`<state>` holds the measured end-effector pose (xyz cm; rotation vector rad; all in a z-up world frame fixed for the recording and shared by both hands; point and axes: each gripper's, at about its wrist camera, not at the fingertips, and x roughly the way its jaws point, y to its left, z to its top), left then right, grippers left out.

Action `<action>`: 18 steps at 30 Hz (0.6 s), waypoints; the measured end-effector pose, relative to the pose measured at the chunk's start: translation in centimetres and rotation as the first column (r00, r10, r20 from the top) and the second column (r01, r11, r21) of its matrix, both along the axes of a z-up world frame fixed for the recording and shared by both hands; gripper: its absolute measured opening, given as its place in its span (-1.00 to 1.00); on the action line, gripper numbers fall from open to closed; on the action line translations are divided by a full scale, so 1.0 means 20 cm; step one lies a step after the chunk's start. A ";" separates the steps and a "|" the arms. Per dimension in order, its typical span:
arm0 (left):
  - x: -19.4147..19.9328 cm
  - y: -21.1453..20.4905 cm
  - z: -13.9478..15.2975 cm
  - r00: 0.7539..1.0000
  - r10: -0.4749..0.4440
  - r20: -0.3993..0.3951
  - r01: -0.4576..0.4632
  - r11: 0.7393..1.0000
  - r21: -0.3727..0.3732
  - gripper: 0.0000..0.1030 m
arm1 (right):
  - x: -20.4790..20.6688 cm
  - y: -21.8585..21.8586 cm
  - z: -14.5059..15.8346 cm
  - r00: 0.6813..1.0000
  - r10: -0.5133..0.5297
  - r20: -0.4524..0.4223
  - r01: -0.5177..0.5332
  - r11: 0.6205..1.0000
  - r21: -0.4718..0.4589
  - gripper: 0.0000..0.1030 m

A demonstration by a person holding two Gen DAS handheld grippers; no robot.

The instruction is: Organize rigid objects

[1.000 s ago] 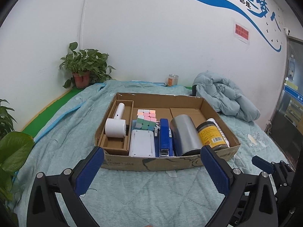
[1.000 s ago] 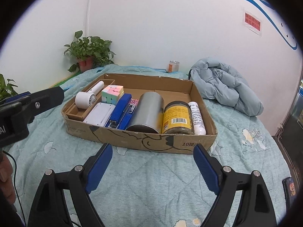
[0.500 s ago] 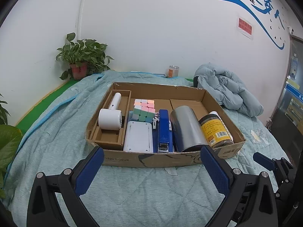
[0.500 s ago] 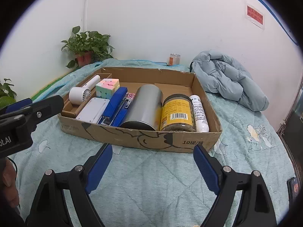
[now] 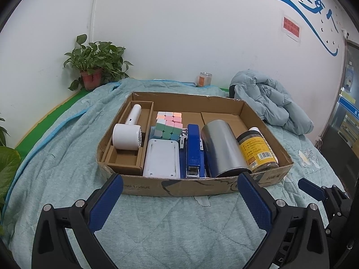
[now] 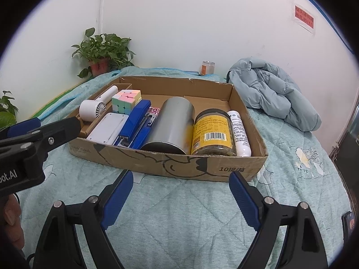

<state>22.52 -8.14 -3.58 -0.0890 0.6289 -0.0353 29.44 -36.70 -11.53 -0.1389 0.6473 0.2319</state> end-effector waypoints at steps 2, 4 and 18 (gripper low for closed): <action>0.00 0.00 0.00 1.000 0.000 -0.002 0.000 1.000 0.001 0.99 | 0.00 0.00 0.00 1.000 -0.001 -0.004 0.001 1.000 -0.001 0.70; 0.01 0.01 -0.01 1.000 0.003 -0.003 -0.003 1.000 0.005 0.99 | 0.01 0.00 0.00 1.000 -0.003 -0.004 0.003 1.000 -0.002 0.70; 0.04 0.04 -0.04 1.000 0.004 -0.021 -0.004 1.000 -0.002 0.99 | 0.04 0.02 0.00 1.000 0.010 -0.007 -0.010 1.000 -0.003 0.70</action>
